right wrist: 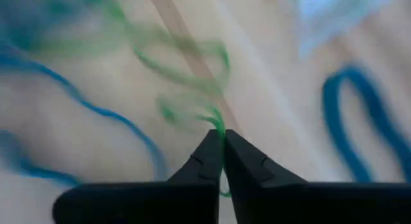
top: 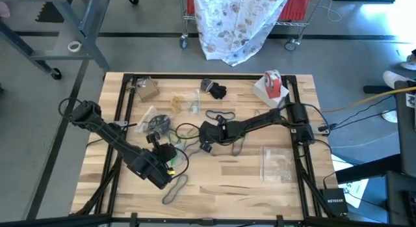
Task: Sort rubber bands
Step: Put the green rubber band into the transparent zip bag
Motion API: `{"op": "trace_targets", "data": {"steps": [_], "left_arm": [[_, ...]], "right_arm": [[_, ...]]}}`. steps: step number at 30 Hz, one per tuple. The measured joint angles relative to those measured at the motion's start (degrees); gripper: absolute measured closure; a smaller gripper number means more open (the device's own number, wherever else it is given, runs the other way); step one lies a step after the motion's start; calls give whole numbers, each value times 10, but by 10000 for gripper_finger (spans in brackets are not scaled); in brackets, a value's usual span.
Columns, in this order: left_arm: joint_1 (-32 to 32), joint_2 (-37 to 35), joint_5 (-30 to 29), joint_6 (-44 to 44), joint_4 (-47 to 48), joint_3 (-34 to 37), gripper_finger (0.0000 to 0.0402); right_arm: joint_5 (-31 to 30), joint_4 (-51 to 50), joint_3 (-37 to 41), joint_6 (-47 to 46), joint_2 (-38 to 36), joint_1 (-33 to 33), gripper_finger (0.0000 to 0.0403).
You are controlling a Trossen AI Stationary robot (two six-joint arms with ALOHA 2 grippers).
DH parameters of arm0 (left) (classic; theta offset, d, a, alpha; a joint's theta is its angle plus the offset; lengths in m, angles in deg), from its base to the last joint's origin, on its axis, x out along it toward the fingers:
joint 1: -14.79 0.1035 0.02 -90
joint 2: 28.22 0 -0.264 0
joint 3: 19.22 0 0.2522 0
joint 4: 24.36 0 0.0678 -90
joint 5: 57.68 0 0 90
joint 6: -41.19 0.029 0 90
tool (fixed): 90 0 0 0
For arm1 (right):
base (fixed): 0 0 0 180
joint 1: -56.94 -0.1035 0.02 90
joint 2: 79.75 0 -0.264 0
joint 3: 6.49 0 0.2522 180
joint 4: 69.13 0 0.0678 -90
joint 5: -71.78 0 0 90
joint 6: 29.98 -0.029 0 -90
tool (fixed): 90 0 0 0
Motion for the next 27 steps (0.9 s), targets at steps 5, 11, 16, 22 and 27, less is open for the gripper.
{"op": "trace_targets", "data": {"steps": [5, 11, 16, 22, 27], "left_arm": [[0, 0, 0, -4, -5, 0, 401], [3, 0, -1, -2, -55, 0, 401], [9, 0, 0, -2, -90, 0, 401], [13, 0, 0, 1, -116, 0, 401], [18, 0, 0, 3, -134, 0, 401]], "right_arm": [[-19, 4, -15, 14, -70, -62, 398], [-67, 36, -54, 21, -93, -142, 396], [-78, 136, -59, 79, -81, -178, 396], [-71, 209, -60, 98, -48, -179, 395], [-75, 244, -60, 123, -24, -175, 395]]}}
